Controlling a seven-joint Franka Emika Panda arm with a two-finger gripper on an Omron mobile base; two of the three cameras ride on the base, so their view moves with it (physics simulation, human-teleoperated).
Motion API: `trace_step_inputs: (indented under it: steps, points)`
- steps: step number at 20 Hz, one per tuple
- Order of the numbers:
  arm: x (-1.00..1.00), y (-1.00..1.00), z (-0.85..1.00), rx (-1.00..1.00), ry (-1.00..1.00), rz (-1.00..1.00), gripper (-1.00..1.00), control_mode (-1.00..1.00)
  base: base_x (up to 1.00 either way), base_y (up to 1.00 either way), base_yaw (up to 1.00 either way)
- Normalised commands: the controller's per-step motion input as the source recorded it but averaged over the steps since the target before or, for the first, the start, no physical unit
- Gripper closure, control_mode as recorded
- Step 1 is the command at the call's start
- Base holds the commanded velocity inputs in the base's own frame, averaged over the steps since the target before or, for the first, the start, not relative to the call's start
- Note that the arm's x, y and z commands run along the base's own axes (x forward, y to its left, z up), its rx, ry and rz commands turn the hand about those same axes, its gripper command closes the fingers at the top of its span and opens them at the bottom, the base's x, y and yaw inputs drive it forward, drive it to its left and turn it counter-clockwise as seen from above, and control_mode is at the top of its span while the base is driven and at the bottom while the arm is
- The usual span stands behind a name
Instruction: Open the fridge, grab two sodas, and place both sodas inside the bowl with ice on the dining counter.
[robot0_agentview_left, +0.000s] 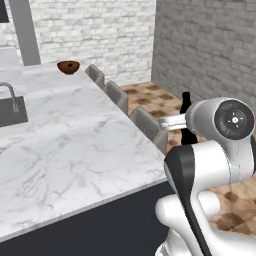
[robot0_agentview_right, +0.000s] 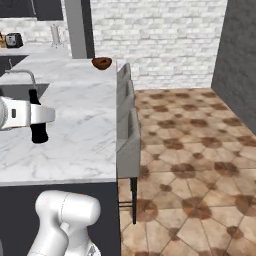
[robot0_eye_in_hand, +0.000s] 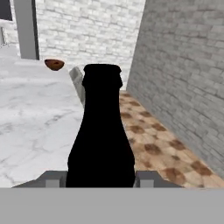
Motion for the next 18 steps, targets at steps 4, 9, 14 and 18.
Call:
trace_step_inputs:
  steps: [4, 9, 14, 18]
  points:
    - [0.0, 0.0, 0.0, 0.0, 0.0, 0.0, 1.0, 1.0, 0.69, -1.0, 0.0]
    - [0.0, 0.0, 0.0, 0.0, 0.0, 0.0, 1.0, 1.0, 0.76, -1.0, 0.0]
    - [0.0, 0.0, 0.0, 0.0, 0.0, 0.0, 1.0, 1.0, 0.81, -1.0, 0.0]
    - [0.0, 0.0, 0.0, 0.0, 0.0, 0.0, 1.0, 1.0, 0.74, -1.0, 0.0]
